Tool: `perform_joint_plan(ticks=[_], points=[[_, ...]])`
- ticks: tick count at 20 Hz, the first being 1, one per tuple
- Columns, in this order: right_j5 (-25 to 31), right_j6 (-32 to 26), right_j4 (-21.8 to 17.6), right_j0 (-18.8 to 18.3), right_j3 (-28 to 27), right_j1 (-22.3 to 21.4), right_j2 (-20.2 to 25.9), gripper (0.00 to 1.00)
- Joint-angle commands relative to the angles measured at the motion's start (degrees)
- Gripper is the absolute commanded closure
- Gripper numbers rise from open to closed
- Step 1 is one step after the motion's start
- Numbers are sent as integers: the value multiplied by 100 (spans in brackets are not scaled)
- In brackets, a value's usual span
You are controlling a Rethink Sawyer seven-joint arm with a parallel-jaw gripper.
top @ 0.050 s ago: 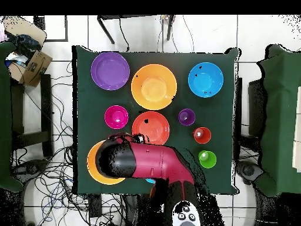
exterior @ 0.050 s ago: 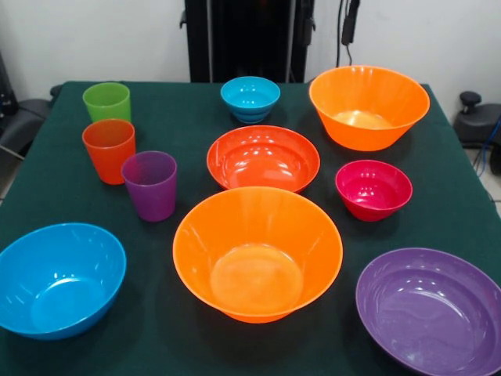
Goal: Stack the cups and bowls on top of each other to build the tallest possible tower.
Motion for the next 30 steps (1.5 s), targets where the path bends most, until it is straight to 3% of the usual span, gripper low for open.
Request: perform_joint_plan(ticks=[1, 11, 21, 30], points=[[-474, -30, -590, -164, 203, 456, 512, 0], [-676, 178, -891, -102, 11, 752, 351, 0], [-1078, 191, -1143, -376, -32, 1062, 337, 0], [-1092, 175, -1328, -634, 6, 1060, 339, 0]])
